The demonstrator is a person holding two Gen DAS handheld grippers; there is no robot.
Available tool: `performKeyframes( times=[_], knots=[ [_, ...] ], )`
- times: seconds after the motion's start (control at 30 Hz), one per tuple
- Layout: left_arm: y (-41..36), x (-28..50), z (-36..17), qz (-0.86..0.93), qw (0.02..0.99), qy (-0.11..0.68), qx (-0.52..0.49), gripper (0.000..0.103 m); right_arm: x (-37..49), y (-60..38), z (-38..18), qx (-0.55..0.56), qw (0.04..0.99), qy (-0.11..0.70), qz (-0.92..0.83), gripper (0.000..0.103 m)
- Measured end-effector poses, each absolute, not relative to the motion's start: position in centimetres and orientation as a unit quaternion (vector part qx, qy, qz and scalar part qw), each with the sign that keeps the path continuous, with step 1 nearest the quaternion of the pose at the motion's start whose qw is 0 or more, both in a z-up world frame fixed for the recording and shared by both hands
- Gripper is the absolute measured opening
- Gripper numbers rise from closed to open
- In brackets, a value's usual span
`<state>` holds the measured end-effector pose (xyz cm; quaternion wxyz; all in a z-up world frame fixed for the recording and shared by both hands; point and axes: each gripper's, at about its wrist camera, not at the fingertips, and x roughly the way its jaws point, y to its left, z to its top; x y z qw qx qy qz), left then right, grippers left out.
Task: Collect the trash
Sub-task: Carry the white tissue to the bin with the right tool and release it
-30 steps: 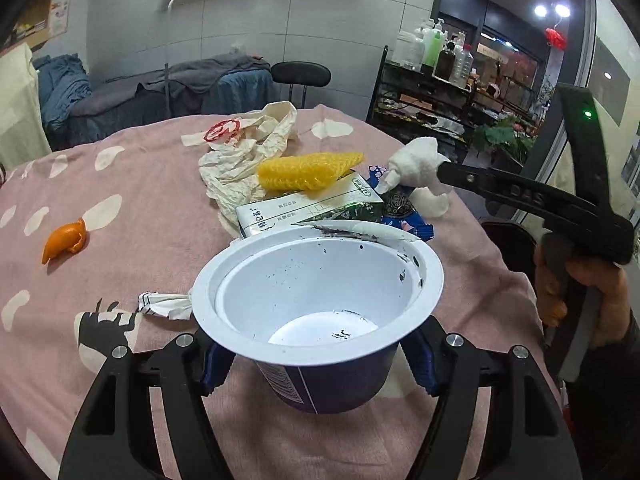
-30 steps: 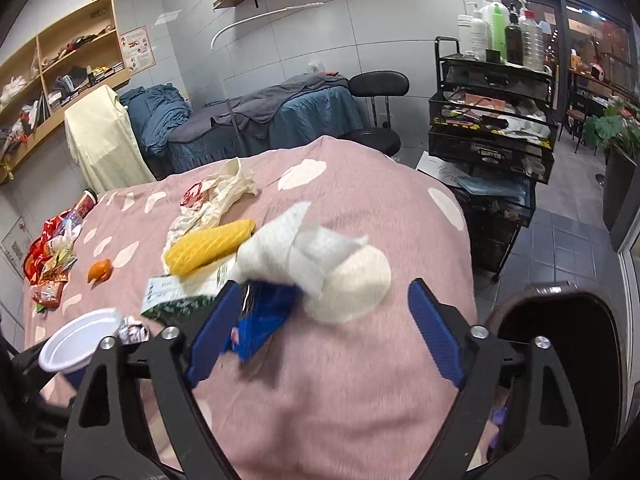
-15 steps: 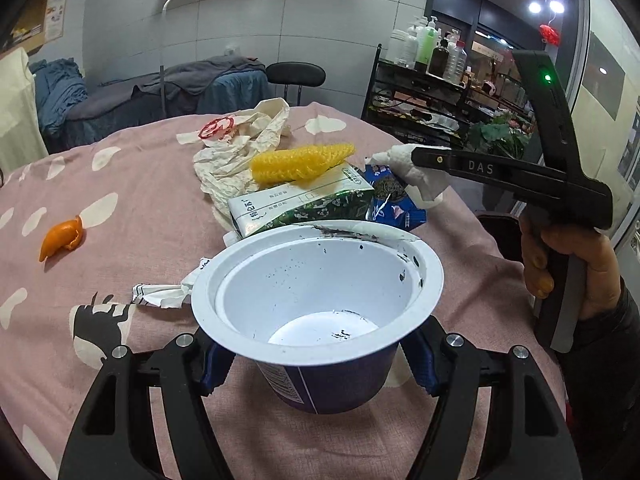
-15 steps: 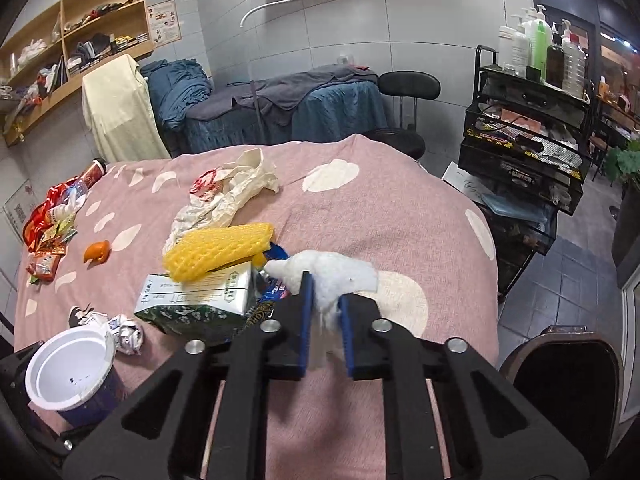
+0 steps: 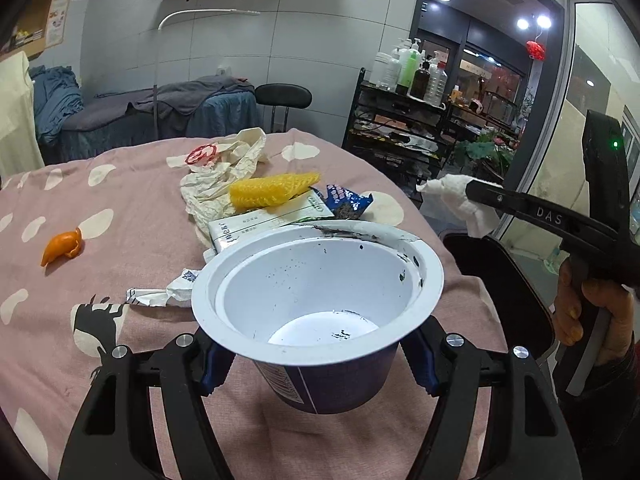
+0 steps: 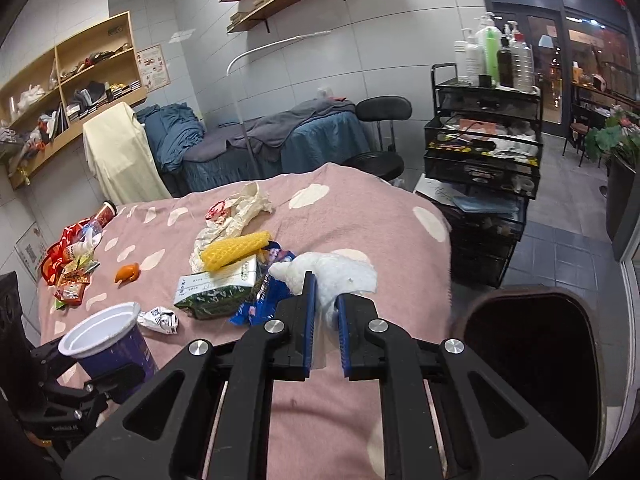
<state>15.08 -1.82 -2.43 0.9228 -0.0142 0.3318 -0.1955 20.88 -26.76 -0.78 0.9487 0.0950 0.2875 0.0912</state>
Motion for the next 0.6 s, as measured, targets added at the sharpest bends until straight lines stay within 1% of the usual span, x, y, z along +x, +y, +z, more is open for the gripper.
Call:
performKeyframes(
  times=[0.6],
  knots=[
    [-8.9, 12.3, -1.2, -0.267, 0.91, 0.316, 0.012, 0.07, 14.6, -33.8, -3.4, 0.143, 0.943, 0.3, 0.013, 0.011]
  ],
)
